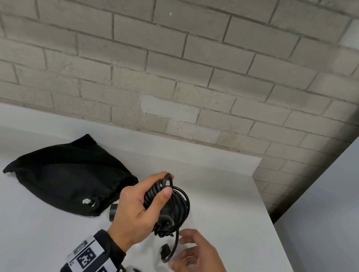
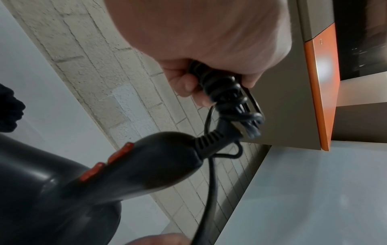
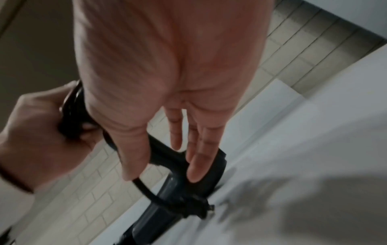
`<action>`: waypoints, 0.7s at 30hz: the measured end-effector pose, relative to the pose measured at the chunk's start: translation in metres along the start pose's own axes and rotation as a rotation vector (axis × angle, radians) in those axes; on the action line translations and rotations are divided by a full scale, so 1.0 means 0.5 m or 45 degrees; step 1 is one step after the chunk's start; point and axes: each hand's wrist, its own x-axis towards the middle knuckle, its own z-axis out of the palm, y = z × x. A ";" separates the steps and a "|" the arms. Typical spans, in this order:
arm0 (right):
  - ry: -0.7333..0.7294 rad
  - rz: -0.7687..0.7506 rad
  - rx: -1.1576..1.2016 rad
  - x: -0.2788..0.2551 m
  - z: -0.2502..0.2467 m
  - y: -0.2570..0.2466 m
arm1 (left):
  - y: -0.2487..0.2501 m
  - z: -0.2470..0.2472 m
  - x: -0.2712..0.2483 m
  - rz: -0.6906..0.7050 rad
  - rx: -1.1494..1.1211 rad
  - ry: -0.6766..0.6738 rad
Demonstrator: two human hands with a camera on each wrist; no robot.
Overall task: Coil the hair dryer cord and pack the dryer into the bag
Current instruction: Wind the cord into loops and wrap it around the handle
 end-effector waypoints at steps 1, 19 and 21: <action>-0.013 0.016 0.035 0.001 0.015 0.002 | 0.000 0.000 0.000 -0.005 -0.002 0.002; 0.669 -0.041 1.240 0.029 -0.048 -0.037 | 0.006 0.009 0.003 -0.055 0.016 -0.084; 0.583 -0.088 1.338 0.029 -0.056 -0.066 | 0.007 0.018 0.004 -0.080 -0.003 -0.078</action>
